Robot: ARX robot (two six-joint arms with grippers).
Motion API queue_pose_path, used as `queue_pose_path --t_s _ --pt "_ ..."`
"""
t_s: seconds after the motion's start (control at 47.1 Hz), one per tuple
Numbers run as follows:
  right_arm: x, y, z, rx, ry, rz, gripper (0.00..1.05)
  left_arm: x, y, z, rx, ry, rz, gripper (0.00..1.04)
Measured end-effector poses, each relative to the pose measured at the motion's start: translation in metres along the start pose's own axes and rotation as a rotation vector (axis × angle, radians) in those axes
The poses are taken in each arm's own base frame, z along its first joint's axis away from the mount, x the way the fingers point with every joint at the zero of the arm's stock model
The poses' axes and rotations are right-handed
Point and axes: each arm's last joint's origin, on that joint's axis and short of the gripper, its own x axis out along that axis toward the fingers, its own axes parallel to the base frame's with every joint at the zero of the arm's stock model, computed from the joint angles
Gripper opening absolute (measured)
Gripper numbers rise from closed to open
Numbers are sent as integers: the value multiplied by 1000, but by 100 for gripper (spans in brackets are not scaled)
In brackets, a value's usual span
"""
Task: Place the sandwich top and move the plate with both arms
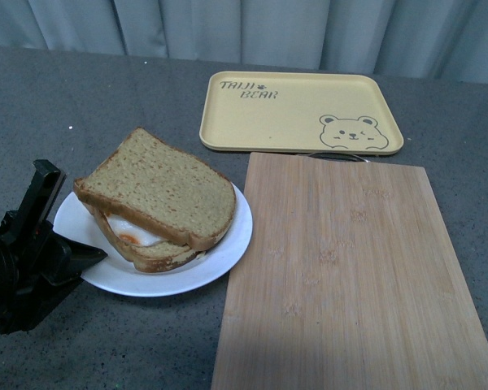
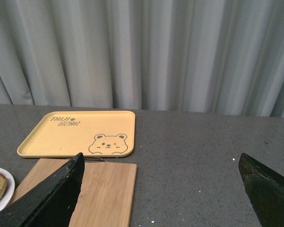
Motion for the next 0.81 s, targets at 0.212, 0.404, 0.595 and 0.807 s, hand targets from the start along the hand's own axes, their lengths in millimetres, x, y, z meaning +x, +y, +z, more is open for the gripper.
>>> queue_pose_path --t_s 0.212,0.404,0.595,0.807 --pt "0 0 0 0 0 0 95 -10 -3 0 -87 -32 -150 4" --pt "0 0 0 0 0 0 95 -7 -28 6 -98 -67 -262 4" --pt "0 0 0 0 0 0 95 24 -66 3 -95 -66 -293 4" --pt "0 0 0 0 0 0 95 78 -121 -6 -134 -78 -328 4"
